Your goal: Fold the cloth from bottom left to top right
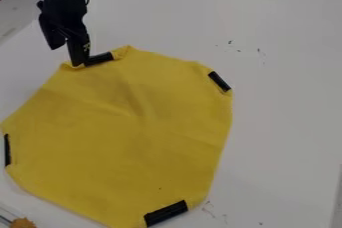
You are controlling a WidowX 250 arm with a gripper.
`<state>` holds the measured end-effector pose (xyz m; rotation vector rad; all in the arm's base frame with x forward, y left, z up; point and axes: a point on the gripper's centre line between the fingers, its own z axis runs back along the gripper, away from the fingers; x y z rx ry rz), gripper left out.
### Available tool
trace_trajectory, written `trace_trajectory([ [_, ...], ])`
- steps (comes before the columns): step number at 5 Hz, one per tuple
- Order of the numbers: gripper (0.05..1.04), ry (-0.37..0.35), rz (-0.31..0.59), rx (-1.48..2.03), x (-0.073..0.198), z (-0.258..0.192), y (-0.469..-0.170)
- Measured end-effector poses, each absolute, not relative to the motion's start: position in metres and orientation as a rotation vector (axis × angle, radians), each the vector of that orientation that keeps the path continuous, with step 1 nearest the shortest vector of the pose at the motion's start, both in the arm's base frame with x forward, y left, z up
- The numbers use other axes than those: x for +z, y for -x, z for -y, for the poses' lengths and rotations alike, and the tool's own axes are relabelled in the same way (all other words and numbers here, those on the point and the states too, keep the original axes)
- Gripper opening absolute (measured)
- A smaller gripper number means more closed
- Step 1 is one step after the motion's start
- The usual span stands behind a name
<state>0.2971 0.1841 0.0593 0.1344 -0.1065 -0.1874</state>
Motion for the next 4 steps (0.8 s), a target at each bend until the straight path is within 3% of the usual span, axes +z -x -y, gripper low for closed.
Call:
trace_trajectory([
  [1, 1.001, -0.105, 0.115, -0.008, 0.049, -0.191, -0.243],
  [2, 1.000, -0.099, 0.108, 0.083, 0.041, -0.178, -0.210],
  [4, 1.000, -0.126, 0.097, 0.173, 0.025, -0.170, -0.179],
])
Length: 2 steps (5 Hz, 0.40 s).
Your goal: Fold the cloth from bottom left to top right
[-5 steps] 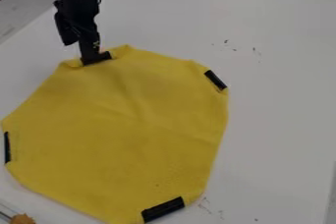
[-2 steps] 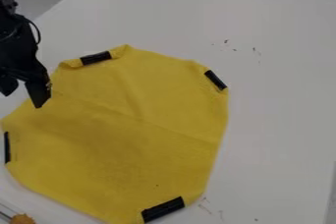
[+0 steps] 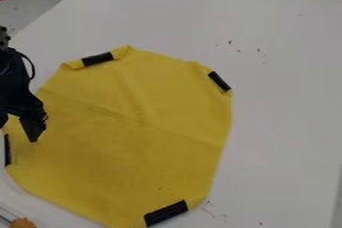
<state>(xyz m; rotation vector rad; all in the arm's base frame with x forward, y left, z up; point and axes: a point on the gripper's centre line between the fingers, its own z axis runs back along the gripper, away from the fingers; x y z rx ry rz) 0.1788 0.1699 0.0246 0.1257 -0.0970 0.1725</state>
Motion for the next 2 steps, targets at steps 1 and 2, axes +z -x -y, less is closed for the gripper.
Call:
trace_trajectory([
  [1, 1.000, -0.158, 0.079, 0.221, 0.022, -0.177, -0.169],
  [2, 1.000, -0.169, 0.066, 0.285, 0.013, -0.180, -0.150],
])
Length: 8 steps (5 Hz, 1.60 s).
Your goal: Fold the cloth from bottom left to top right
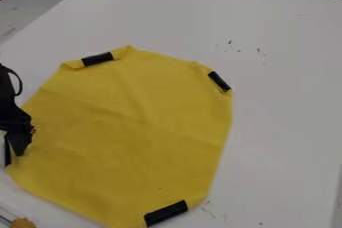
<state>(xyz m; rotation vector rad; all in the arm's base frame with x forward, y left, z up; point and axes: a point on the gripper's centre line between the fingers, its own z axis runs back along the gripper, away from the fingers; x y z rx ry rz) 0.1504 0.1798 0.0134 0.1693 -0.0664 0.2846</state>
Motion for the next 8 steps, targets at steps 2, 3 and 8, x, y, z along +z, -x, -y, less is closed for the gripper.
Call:
trace_trajectory([
  [2, 0.843, -0.140, 0.090, 0.344, 0.005, -0.181, -0.141],
  [3, 0.585, -0.122, 0.100, 0.345, 0.004, -0.179, -0.144],
  [8, 0.071, -0.209, -0.048, 0.280, 0.048, -0.164, -0.185],
])
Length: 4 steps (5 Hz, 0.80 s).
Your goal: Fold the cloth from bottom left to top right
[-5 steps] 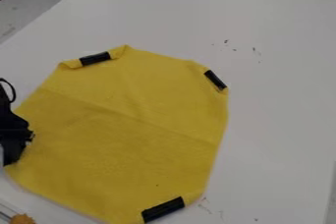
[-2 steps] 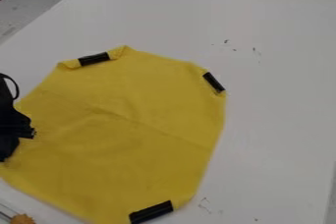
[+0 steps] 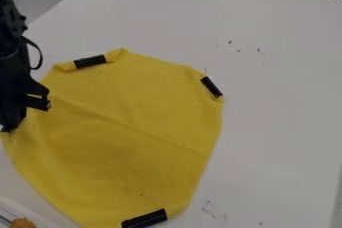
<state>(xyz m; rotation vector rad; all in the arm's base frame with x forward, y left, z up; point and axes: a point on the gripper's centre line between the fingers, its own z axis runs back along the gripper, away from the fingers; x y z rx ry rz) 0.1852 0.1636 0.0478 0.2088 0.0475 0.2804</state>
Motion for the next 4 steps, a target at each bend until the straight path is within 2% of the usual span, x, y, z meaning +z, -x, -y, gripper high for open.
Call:
trace_trajectory([
  [2, 0.071, -0.159, -0.063, 0.168, 0.038, -0.136, -0.226],
  [4, 0.091, -0.047, -0.041, 0.075, 0.009, -0.109, -0.256],
])
